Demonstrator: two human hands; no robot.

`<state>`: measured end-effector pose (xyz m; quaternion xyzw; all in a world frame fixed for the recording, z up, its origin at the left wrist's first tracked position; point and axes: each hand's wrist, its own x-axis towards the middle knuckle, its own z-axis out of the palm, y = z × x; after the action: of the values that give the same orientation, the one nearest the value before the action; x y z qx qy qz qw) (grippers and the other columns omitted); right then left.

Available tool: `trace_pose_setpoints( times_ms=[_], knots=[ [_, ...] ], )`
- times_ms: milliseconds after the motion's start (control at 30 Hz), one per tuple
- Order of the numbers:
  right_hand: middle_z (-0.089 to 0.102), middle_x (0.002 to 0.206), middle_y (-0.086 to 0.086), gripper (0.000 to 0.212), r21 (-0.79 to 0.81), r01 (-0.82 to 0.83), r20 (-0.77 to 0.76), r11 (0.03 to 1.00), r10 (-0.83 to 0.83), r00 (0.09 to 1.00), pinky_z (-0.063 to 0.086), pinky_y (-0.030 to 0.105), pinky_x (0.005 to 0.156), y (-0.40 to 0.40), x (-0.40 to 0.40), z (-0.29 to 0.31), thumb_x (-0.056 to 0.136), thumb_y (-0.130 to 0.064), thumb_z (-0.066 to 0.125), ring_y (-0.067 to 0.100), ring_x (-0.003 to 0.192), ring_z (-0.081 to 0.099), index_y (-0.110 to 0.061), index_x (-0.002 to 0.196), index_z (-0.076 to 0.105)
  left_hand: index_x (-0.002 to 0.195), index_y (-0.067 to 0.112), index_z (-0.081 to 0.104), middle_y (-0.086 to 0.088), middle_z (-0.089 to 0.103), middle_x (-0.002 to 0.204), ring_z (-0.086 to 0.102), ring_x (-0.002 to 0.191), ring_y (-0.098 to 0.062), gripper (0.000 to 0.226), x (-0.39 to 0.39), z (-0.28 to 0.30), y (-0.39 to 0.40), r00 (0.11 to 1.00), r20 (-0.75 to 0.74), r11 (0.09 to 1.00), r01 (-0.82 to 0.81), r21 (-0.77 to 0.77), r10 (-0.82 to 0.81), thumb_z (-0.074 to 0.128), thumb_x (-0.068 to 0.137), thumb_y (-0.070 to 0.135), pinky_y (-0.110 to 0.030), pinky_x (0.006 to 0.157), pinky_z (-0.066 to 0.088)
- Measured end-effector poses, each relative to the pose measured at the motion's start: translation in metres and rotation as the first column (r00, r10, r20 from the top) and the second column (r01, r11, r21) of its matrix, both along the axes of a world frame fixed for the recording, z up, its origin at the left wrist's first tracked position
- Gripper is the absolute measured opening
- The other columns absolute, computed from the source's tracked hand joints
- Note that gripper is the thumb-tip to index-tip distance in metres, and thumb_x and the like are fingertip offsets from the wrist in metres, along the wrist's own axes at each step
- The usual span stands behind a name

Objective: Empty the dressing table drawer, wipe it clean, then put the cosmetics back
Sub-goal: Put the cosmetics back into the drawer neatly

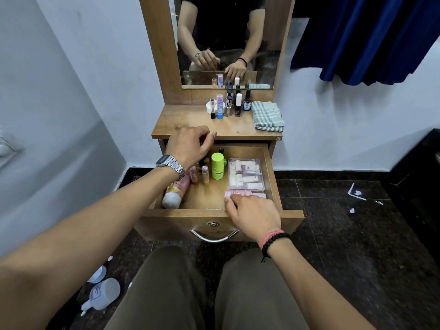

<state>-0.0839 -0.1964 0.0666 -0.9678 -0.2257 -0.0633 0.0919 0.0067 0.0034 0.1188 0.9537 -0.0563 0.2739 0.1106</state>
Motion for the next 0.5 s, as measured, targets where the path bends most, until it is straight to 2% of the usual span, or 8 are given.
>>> trace_pose_setpoints(
  times_ms=[67,167,233,333,433,500],
  knots=[
    [0.067,0.077,0.002,0.047,0.005,-0.006,-0.001,1.000,0.006,1.000,0.025,0.027,0.045,0.000,0.001,-0.001,0.100,-0.043,0.022,0.023,0.072,0.062,-0.023,0.089,0.063,0.080,0.021,0.060,0.004,0.057,0.066,0.058,0.063,-0.020,0.030,0.014,0.005,-0.001,1.000,-0.004,1.000,0.013,-0.027,-0.013,0.043,0.093,0.043,-0.030,0.052,0.043],
    [0.067,0.078,0.003,0.046,0.015,-0.009,0.007,1.000,0.008,1.000,0.020,0.026,0.044,0.001,0.001,-0.002,0.100,-0.043,0.023,0.022,0.069,0.059,-0.022,0.089,0.063,0.095,0.024,0.059,0.006,0.064,0.092,0.057,0.090,-0.018,0.016,0.042,0.013,0.002,1.000,0.013,0.997,0.007,-0.077,-0.006,0.049,0.091,0.036,-0.035,0.068,0.049],
    [0.067,0.077,0.002,0.046,0.020,-0.009,0.009,1.000,0.009,1.000,0.019,0.026,0.044,0.001,0.001,-0.003,0.100,-0.043,0.023,0.021,0.064,0.053,-0.022,0.088,0.063,0.110,0.024,0.058,0.007,0.063,0.109,0.050,0.108,-0.021,0.023,0.062,0.021,0.001,0.999,0.015,0.999,-0.033,-0.035,0.034,0.050,0.090,0.033,-0.034,0.078,0.046],
    [0.068,0.076,0.001,0.051,0.039,-0.016,0.027,0.999,0.015,1.000,0.019,0.026,0.044,0.000,0.002,-0.006,0.098,-0.045,0.019,0.022,0.069,0.061,-0.022,0.085,0.063,0.128,0.027,0.050,0.005,0.056,0.129,0.040,0.124,-0.023,0.040,0.087,0.032,-0.004,0.997,-0.018,0.993,-0.068,0.092,0.070,0.052,0.089,0.033,-0.039,0.093,0.040],
    [0.067,0.072,0.000,0.065,0.057,-0.020,0.061,0.998,0.017,0.998,0.016,0.027,0.043,0.000,0.002,-0.009,0.087,-0.048,0.003,0.022,0.068,0.063,-0.023,0.081,0.062,0.137,0.029,0.043,0.003,0.051,0.136,0.035,0.130,-0.024,0.048,0.107,0.038,-0.008,0.991,-0.097,0.983,-0.073,0.166,0.089,0.052,0.090,0.033,-0.043,0.101,0.032],
    [0.067,0.071,0.000,0.067,0.064,-0.020,0.060,0.998,0.016,0.998,0.015,0.027,0.043,0.001,0.001,-0.010,0.083,-0.049,0.000,0.023,0.066,0.062,-0.023,0.080,0.062,0.135,0.030,0.046,0.003,0.052,0.135,0.034,0.131,-0.024,0.045,0.116,0.040,-0.009,0.989,-0.123,0.978,-0.058,0.200,0.084,0.051,0.090,0.031,-0.045,0.102,0.029]
  ],
)
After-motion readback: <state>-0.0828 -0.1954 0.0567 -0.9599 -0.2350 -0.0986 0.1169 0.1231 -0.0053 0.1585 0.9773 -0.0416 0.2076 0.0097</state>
